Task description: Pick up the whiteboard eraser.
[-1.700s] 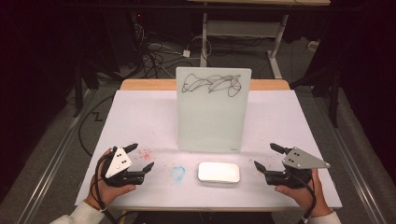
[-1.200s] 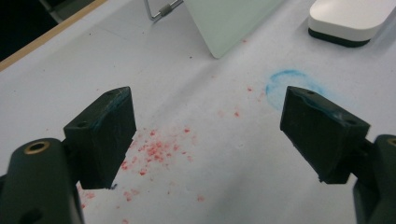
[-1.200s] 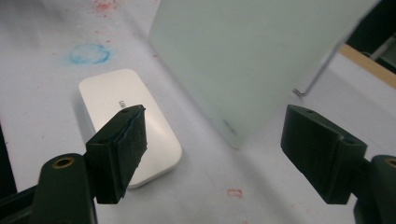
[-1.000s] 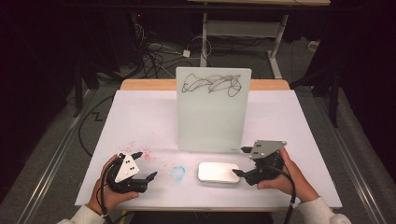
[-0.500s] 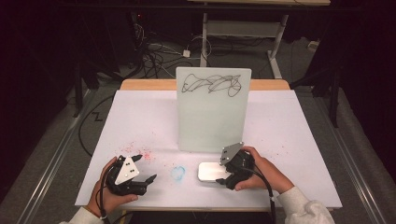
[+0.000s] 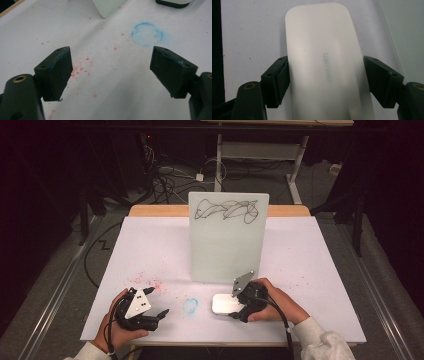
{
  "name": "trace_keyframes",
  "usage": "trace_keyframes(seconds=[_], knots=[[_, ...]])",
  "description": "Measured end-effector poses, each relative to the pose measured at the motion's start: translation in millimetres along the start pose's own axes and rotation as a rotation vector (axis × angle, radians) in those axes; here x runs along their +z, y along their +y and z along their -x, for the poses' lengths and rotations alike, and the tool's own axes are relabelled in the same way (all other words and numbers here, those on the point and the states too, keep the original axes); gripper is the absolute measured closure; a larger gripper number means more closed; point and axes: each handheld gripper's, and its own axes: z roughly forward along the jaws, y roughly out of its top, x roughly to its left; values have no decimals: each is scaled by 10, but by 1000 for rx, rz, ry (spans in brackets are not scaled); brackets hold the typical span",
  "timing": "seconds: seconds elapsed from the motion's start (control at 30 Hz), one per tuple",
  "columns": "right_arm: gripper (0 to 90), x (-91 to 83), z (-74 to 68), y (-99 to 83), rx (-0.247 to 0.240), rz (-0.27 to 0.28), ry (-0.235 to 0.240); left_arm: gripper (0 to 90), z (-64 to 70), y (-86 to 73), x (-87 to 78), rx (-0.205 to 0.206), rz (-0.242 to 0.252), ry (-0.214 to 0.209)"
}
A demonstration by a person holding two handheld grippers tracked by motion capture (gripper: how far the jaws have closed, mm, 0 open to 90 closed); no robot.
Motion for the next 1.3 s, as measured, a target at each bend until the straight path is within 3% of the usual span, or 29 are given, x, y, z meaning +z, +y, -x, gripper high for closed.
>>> trace_keyframes(seconds=[0.3,0.7,1.1,1.3], knots=[[306,-53,-47,-1,-22,20,-12,176,0,-3,15,0,0,-2],[309,-255,-115,-28,-1,99,-119,172,-6,-6,19,-3,1,0],[310,-366,-83,-80,30,181,-239,173,-47,-15,22,-11,20,2],[310,-415,-87,-90,46,211,-264,172,-44,-19,20,-6,20,-1]])
